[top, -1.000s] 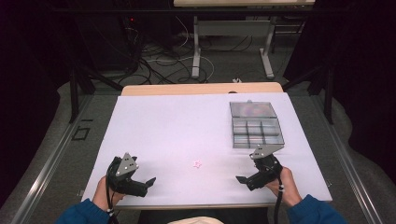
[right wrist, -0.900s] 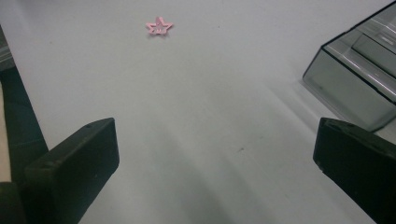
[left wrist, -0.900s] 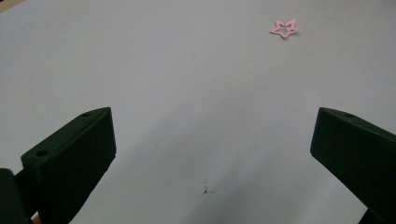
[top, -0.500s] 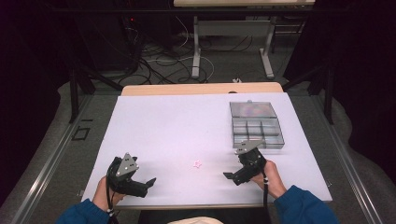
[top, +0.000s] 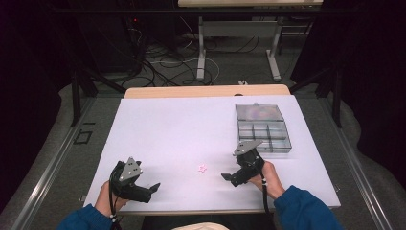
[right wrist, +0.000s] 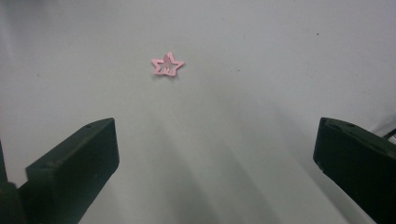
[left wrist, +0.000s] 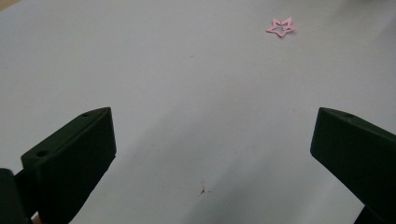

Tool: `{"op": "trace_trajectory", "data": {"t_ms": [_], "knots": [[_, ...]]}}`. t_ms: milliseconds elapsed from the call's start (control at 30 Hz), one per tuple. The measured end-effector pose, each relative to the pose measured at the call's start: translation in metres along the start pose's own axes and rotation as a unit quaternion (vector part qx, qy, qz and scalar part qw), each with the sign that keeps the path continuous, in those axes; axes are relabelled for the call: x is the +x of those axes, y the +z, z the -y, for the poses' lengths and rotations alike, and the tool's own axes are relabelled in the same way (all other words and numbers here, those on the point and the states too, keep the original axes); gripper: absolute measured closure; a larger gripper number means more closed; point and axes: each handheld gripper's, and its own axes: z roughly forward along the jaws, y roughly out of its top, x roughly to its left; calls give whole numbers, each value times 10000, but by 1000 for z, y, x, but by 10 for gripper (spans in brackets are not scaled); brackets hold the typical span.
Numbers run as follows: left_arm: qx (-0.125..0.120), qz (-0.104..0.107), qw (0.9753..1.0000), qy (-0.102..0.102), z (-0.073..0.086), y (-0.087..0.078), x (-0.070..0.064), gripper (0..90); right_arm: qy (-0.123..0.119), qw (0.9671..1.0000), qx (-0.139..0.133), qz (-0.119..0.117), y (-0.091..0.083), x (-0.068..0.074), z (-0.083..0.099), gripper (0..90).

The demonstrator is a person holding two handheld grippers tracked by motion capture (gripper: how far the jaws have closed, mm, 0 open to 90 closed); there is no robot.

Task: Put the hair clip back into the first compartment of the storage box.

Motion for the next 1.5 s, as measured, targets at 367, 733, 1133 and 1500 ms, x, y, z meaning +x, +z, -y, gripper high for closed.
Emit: {"op": "trace_trajectory", "data": {"t_ms": [367,733,1133,1500], "knots": [[22,57,10000,-4,0,0,-1,3,-63,10000,3,-51,16,4,-10,0],[17,40,10000,13,0,1,0,3,-181,9997,76,-176,32,7,-19,0],[18,83,10000,0,-2,4,0,3,-245,9995,52,-208,41,9,-27,154],[-1,55,10000,0,-1,3,-1,3,-271,9993,34,-256,54,15,-31,397]]}}
